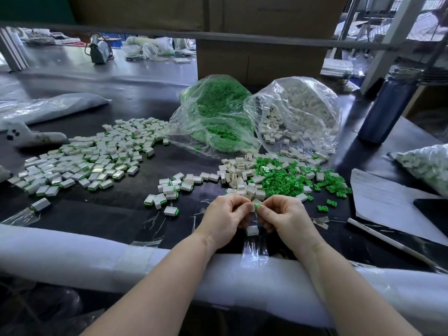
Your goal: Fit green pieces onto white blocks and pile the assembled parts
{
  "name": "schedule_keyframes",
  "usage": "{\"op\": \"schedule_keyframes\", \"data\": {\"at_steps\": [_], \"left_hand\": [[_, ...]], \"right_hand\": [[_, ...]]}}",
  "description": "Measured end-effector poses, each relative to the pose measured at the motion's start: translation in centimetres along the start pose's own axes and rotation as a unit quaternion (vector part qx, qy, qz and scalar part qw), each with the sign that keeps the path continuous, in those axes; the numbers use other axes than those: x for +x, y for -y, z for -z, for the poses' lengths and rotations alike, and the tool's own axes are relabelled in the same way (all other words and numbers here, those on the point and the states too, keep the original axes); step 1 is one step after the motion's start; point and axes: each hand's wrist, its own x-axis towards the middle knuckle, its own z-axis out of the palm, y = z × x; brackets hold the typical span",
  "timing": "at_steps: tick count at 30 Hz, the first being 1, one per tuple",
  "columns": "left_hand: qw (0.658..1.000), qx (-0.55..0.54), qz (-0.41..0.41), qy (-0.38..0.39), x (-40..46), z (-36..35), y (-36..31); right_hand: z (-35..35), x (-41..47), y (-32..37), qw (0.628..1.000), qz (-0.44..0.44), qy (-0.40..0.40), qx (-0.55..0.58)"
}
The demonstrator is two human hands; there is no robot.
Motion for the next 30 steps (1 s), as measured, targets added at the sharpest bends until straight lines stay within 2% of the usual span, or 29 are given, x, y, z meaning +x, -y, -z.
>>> {"op": "schedule_keyframes", "data": {"at_steps": [4,10,12,16,18,27,30], "left_hand": [[1.000,0.019,0.001,-0.004,-0.11,0.02,0.02],[0.991,0.122,-0.045,0.015,-0.21,0.14,0.18],[0.993,0.106,-0.048,0.004,-0.13,0.15,0.18],[0.999,-0.025,-0.018,0.006,0.09,-0.06,0.10],[0.998,-0.052,-0.012,0.018,0.02,-0.18,0.08],[0.998,-0.051,-0.012,0.022,-0.11,0.00,-0.01],[0.999,-0.034,-0.016,0.018,-0.17,0.04,-0.07]], "right_hand": [[0.07,0.01,0.13,1.000,-0.007,0.010,-0.021],[0.24,0.03,0.00,0.997,0.002,0.033,-0.071],[0.23,0.02,-0.03,0.999,0.004,0.021,-0.043],[0.14,0.02,0.08,0.999,0.010,-0.016,0.033],[0.26,-0.01,0.13,0.998,0.012,-0.017,0.059],[0.52,-0.10,0.25,0.996,0.037,-0.041,0.077],[0.53,-0.12,0.21,0.996,0.066,-0.042,0.047]]}}
